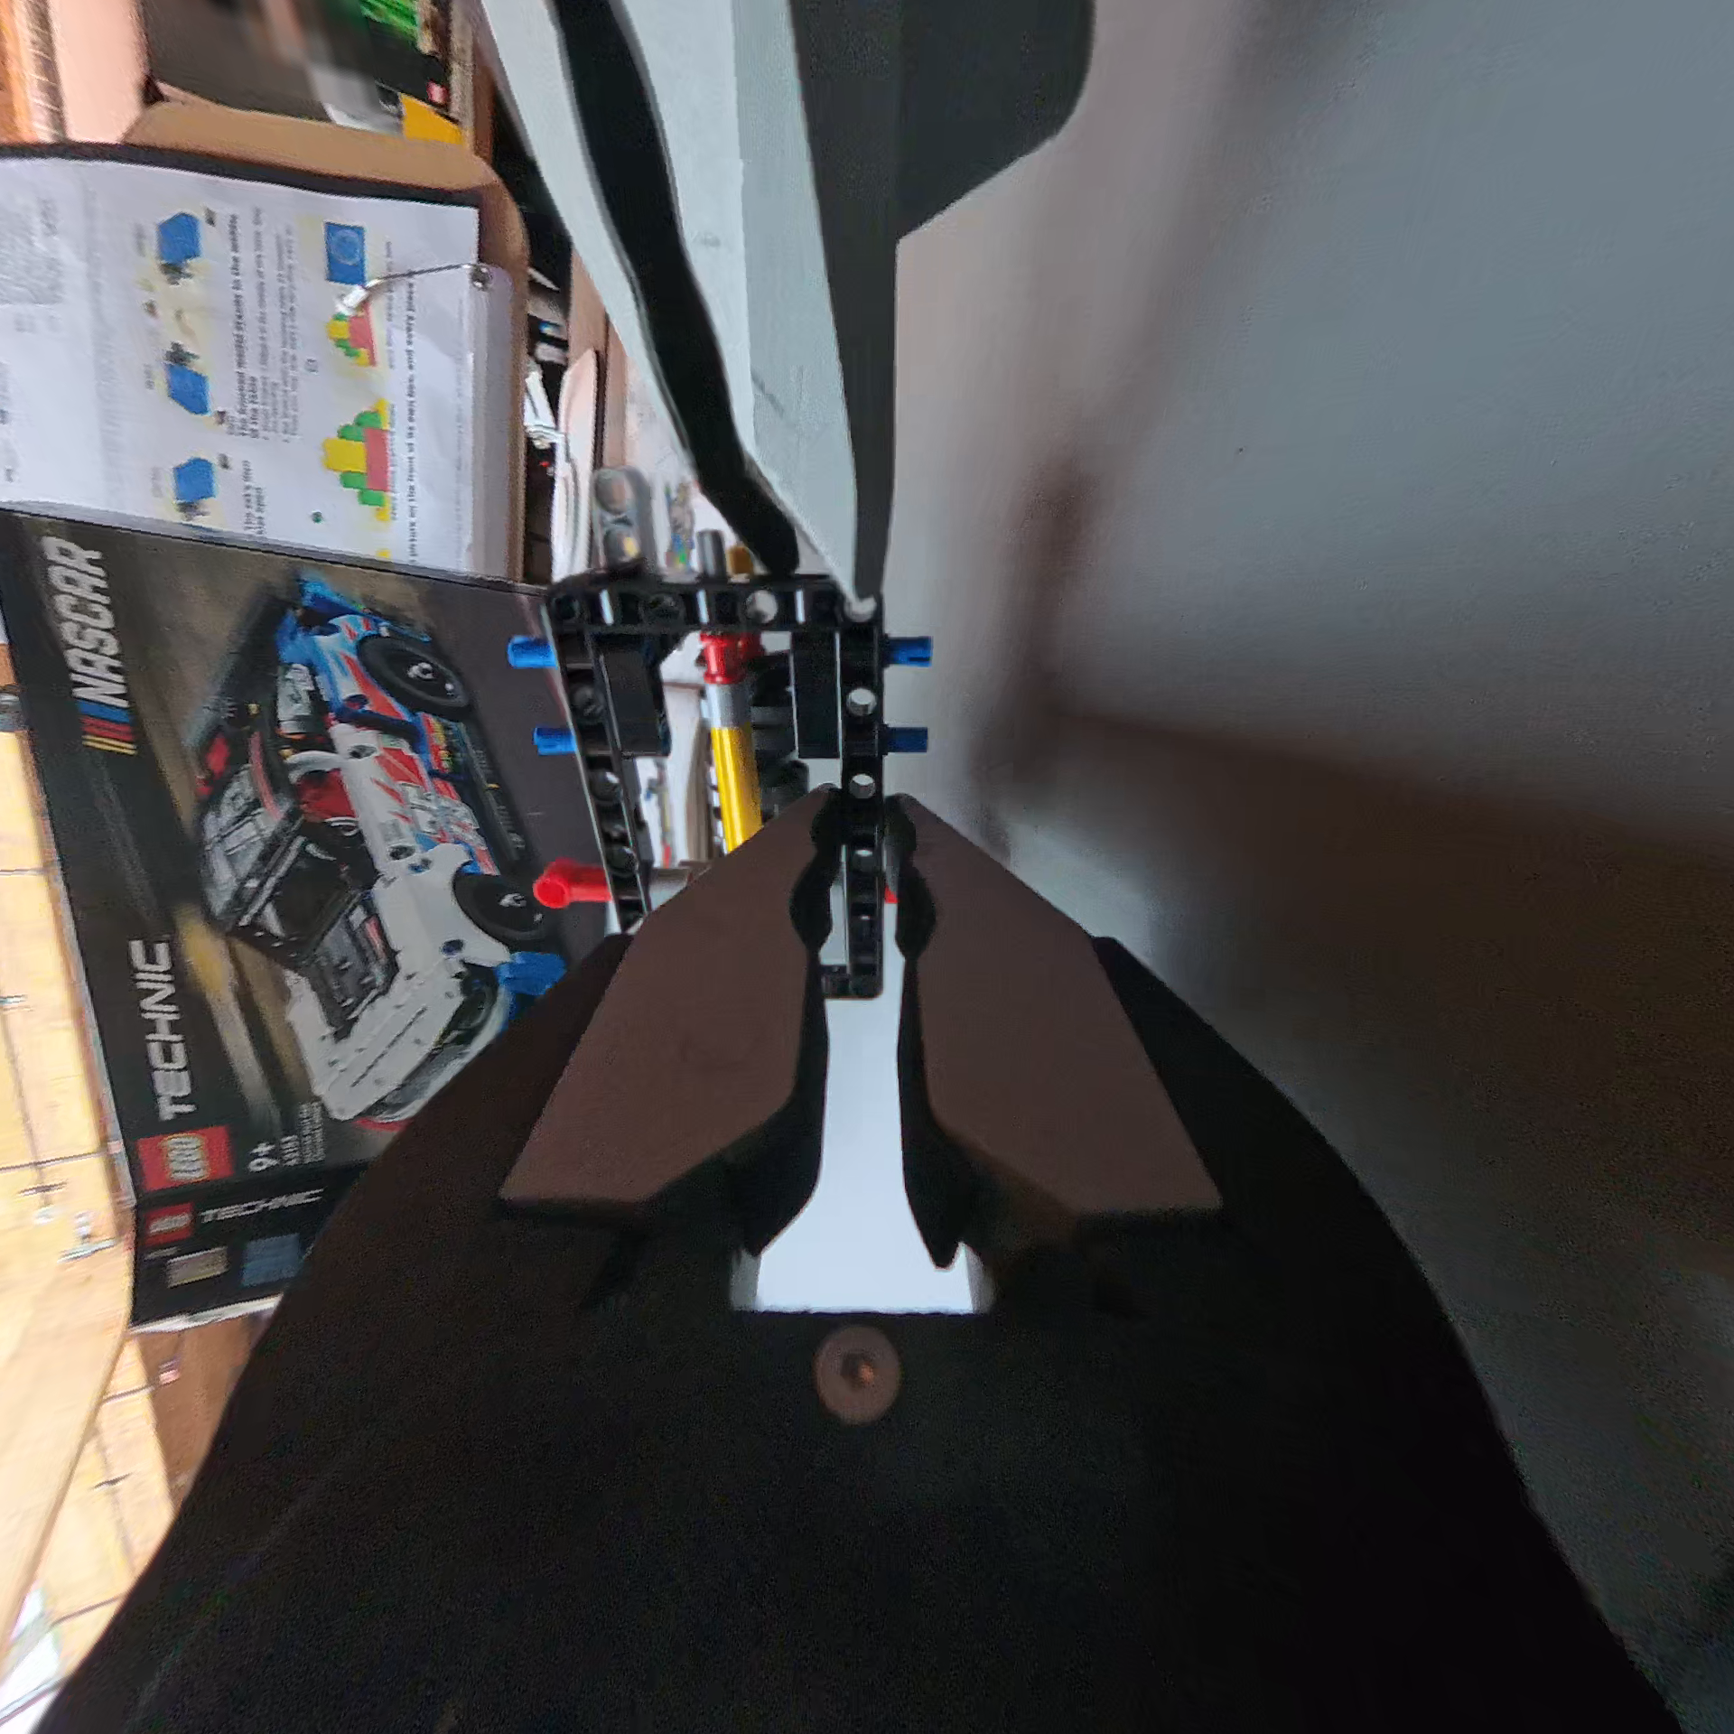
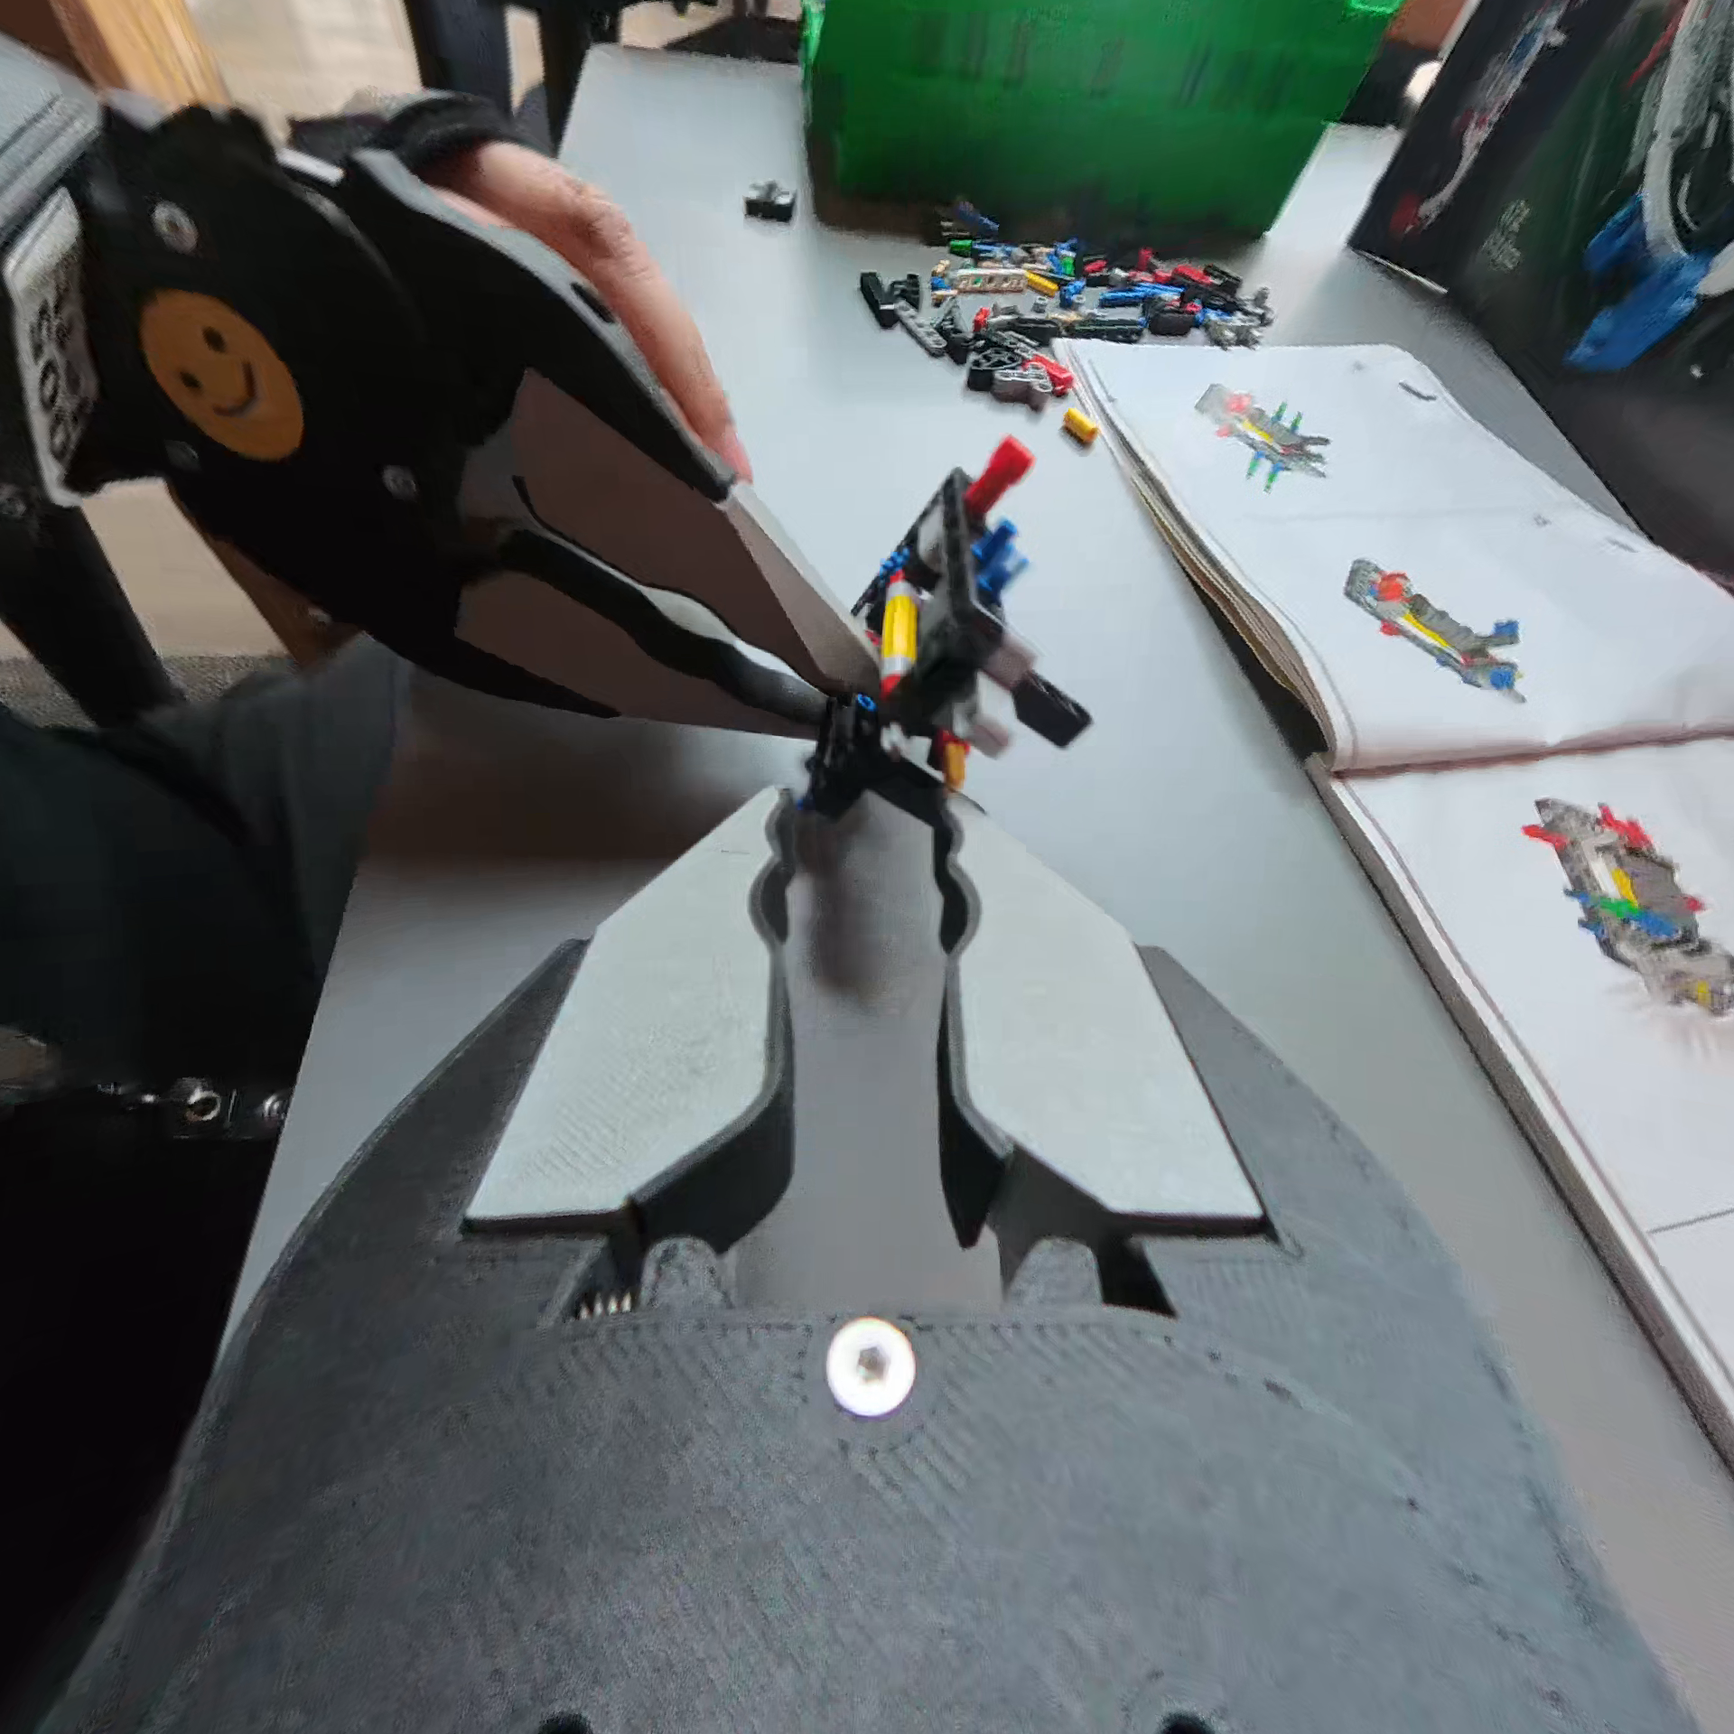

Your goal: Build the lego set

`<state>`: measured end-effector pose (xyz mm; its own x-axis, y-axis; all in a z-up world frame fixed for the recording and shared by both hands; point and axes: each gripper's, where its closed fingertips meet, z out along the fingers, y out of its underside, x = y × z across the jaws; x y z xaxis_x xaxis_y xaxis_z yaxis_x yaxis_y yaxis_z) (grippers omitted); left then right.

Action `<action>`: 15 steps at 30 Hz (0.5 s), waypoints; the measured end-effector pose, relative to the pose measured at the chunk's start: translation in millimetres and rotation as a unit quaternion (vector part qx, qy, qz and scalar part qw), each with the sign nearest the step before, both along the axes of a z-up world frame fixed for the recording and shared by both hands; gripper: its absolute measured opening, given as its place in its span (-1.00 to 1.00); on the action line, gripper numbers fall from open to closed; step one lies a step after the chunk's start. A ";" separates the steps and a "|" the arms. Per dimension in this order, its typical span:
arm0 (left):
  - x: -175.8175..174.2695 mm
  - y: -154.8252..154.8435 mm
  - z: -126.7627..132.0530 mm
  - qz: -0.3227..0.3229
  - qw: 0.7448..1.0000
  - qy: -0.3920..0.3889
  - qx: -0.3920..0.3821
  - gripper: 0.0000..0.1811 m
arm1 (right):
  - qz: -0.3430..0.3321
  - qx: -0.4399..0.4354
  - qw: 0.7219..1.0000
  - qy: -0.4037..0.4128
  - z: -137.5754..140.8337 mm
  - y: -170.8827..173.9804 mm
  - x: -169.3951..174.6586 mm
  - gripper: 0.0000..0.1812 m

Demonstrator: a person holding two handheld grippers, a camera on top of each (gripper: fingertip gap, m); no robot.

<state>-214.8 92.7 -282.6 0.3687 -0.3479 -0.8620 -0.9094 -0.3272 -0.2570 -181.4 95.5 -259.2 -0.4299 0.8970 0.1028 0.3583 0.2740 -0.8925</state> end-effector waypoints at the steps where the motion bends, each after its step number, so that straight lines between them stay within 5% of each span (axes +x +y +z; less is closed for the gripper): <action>1: -2.7 1.1 1.9 0.002 1.000 0.019 0.005 -0.94 | -0.013 -0.021 1.000 -0.003 1.0 4.9 -1.1 -0.65; 5: -5.1 6.5 8.4 -0.003 0.997 0.079 0.023 -0.94 | -0.021 -0.122 0.992 -0.038 5.9 9.5 1.6 -0.64; 12: -8.7 19.0 5.6 -0.024 0.987 0.159 0.029 -0.94 | -0.066 0.007 0.998 0.013 53.0 30.9 -1.2 -0.64; 15: -5.6 21.9 9.0 -0.033 0.984 0.174 0.036 -0.94 | -0.028 0.033 0.998 -0.046 51.6 22.3 -7.1 -0.69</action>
